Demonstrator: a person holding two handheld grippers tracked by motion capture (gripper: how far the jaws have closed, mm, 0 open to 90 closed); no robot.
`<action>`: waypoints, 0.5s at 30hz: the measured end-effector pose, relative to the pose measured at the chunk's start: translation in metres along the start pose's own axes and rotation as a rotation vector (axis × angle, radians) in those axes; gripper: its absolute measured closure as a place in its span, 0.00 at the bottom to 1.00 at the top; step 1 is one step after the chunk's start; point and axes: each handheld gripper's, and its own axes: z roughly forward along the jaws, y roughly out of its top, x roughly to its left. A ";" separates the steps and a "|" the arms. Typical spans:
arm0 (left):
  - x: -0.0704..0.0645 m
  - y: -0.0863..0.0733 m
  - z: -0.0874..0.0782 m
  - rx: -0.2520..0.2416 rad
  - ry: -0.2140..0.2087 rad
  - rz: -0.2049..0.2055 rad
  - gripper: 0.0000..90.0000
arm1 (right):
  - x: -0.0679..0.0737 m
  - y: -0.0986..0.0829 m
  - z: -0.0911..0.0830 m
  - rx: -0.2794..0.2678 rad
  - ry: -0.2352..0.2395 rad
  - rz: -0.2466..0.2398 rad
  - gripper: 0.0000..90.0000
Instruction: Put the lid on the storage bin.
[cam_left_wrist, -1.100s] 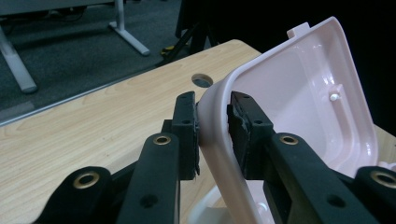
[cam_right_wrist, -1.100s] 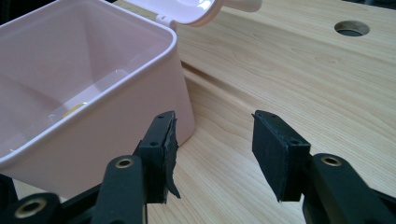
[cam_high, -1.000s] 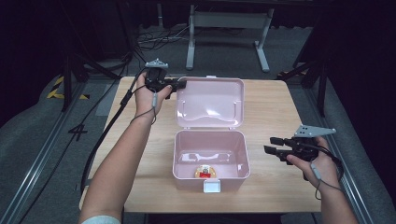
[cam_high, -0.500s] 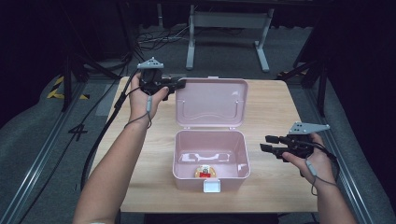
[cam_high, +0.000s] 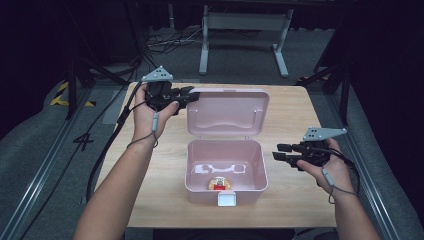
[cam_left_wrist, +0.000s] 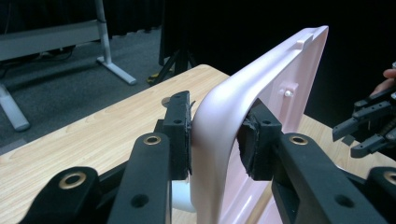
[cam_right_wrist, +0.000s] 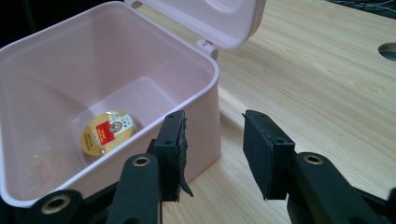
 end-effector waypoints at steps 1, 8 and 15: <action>-0.002 -0.001 -0.002 -0.004 -0.001 0.001 0.75 | 0.001 0.001 0.000 -0.002 0.003 -0.001 0.67; -0.014 -0.007 -0.012 -0.018 -0.012 0.014 0.72 | 0.006 0.006 -0.002 -0.014 0.015 -0.008 0.68; -0.021 -0.014 -0.017 -0.049 -0.009 0.021 0.71 | 0.015 0.009 -0.003 -0.020 0.029 -0.020 0.68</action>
